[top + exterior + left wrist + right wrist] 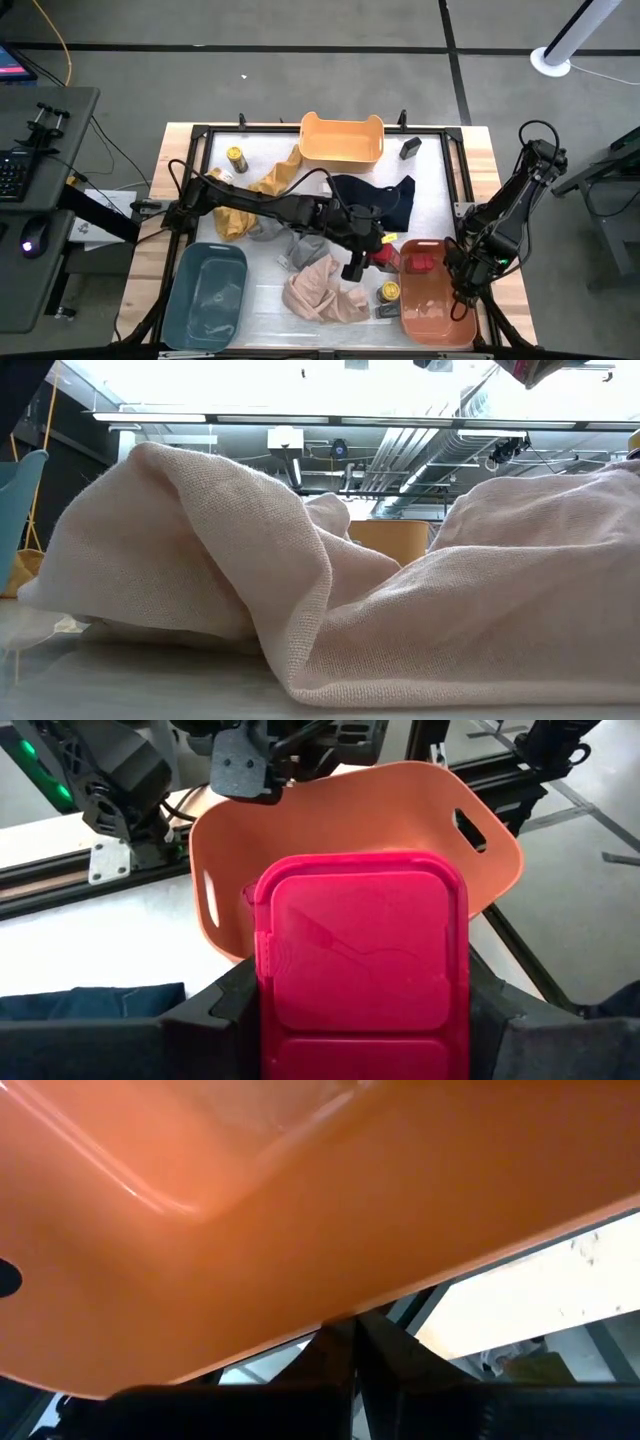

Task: Sort spices by type
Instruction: Put the red seasoning can into the orange bin

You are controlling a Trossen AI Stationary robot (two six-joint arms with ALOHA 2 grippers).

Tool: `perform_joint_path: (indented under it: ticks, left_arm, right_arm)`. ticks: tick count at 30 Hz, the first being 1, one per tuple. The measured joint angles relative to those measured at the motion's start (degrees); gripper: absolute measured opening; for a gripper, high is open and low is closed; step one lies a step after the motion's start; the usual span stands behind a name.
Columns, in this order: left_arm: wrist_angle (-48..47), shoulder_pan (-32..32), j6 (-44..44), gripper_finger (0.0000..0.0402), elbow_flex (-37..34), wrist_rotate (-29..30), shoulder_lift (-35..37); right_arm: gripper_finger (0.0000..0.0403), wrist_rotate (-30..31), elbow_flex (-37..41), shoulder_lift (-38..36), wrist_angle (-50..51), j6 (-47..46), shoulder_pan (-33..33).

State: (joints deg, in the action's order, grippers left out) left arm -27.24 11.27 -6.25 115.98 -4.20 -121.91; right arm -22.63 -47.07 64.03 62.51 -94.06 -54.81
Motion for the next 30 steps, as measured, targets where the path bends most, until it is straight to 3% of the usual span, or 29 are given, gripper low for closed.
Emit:
perform_joint_path:
  ticks: [30]
  left_arm:
    - [-1.62,-0.02,-2.53,0.0186,0.04,0.34,-0.04]
  right_arm:
    - [0.0000,6.80,0.00,0.00,-0.47,0.49,0.00]
